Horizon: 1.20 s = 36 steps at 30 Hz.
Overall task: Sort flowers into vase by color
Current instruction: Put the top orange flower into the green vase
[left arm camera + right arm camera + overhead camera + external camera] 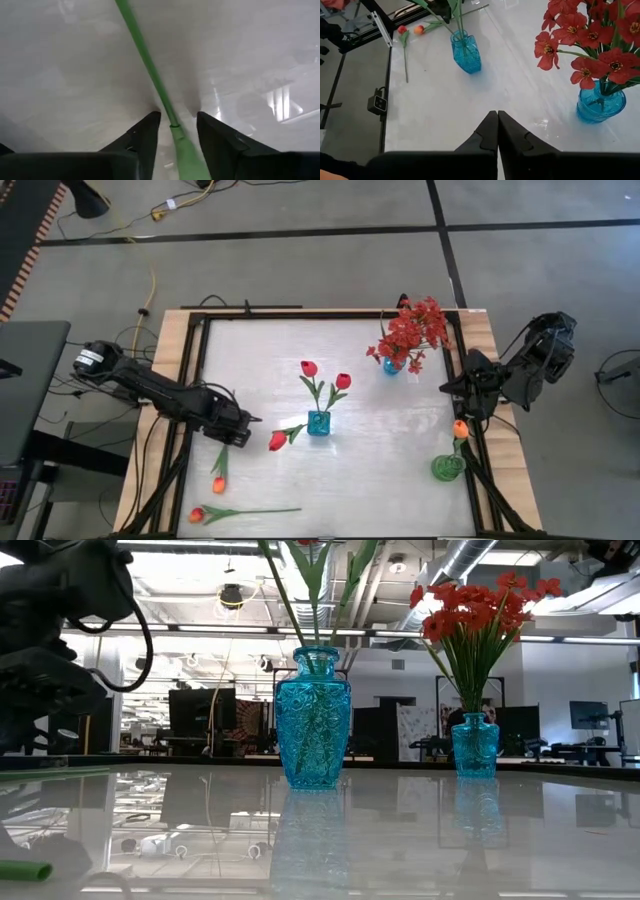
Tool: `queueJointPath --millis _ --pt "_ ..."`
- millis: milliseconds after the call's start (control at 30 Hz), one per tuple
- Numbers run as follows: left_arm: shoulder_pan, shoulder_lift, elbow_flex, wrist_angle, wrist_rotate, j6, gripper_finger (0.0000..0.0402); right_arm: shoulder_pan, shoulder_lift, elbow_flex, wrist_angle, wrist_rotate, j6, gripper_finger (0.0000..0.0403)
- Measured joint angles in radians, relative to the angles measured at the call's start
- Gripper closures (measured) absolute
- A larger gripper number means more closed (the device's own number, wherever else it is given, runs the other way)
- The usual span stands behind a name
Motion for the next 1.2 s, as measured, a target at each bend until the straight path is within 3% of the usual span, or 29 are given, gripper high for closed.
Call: queueJointPath --millis 233,433,700,833,1033,1200 --pt "-0.007 -0.003 0.003 -0.018 -0.025 0.003 0.0386 0.0 0.0 0.0 0.0 -0.022 0.0 0.037" --pt "0.0 -0.026 0.032 -0.043 -0.088 0.027 0.0399 0.0 0.0 0.0 0.002 -0.023 -0.019 0.0372" --pt "0.032 -0.181 0.11 -0.06 -0.239 0.015 0.0401 0.0 0.0 0.0 0.087 -0.021 -0.158 0.0372" --pt "0.064 -0.283 0.168 -0.093 -0.37 0.022 0.0401 0.0 0.0 0.0 0.158 0.014 -0.307 0.0373" --pt "0.147 -0.428 0.267 -0.09 -0.554 0.116 0.0401 -0.001 0.001 0.027 0.285 0.174 -0.609 0.0372" --pt "0.219 -0.493 0.387 -0.081 -0.703 0.241 0.0401 -0.001 0.0 0.043 0.494 0.289 -0.946 0.0372"
